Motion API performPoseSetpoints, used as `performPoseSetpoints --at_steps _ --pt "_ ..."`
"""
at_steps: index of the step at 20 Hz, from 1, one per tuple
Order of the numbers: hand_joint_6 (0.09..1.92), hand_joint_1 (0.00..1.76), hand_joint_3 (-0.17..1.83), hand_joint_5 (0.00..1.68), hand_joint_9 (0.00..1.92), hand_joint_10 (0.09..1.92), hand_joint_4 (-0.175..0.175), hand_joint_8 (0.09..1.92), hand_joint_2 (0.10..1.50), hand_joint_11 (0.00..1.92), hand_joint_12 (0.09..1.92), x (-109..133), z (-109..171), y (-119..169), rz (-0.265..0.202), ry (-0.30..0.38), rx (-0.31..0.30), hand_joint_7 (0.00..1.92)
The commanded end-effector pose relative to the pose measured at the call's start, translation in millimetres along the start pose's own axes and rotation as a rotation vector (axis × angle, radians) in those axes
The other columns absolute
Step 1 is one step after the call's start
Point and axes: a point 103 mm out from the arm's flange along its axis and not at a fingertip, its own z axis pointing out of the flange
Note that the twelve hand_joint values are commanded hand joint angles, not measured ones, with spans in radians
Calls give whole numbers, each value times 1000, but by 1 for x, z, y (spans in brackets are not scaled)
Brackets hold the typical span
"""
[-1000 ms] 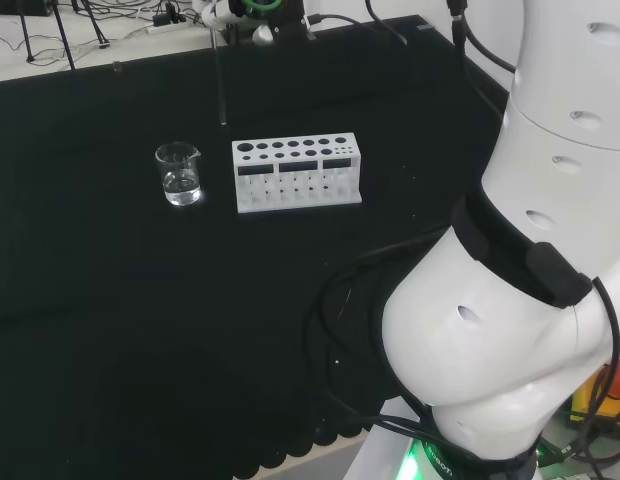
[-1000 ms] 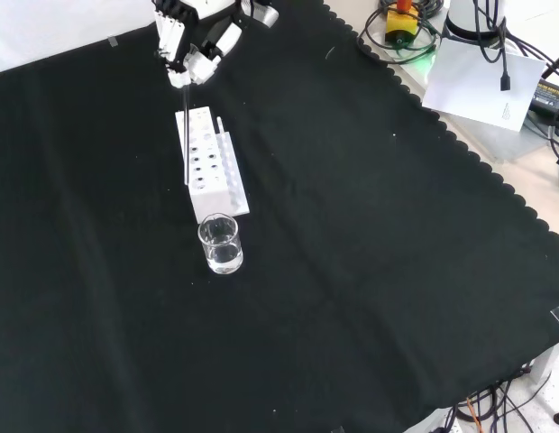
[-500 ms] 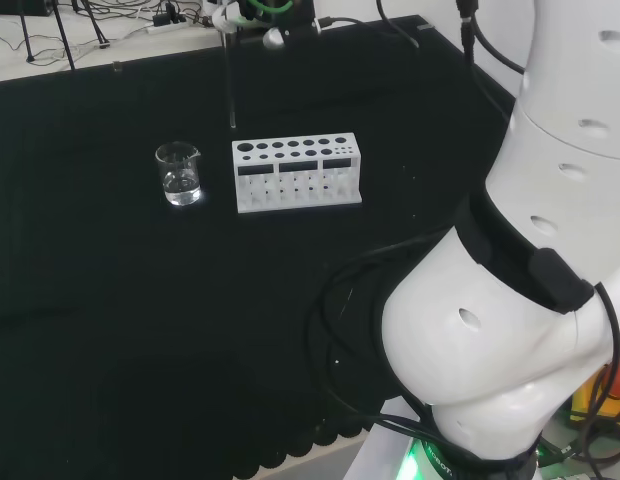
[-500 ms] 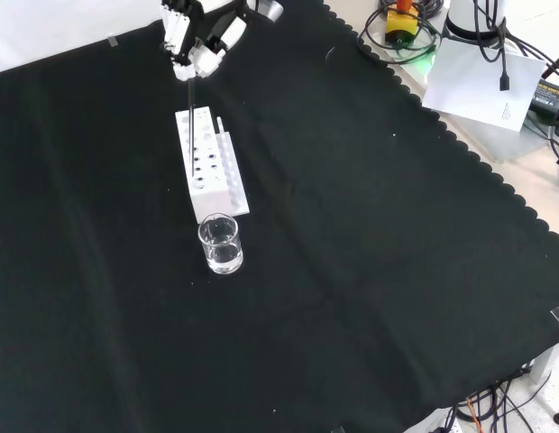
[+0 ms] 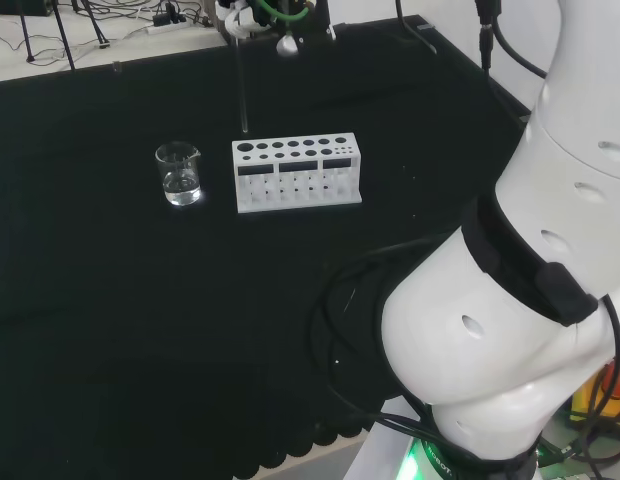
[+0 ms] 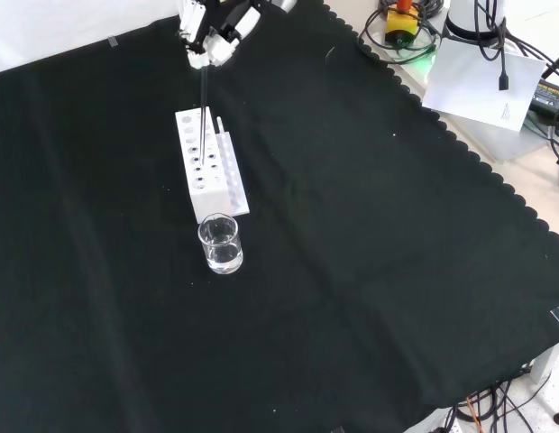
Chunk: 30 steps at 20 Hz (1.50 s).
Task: Put the glass rod back on the white test tube rack.
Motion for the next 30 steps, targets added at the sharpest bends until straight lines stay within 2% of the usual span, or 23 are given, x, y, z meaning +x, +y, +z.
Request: performPoseSetpoints --at_steps 1,14,30 --pt "589 1297 0 1048 1526 950 -175 1080 1072 1582 847 6 4 -16 -9 -14 -12 1122" --pt "588 1297 0 1049 1526 949 -175 1080 1072 1582 848 7 16 -15 -16 -1 -5 1122" --pt "587 1298 0 1049 1528 949 -175 1079 1072 1582 850 3 42 -9 -19 5 34 1122"
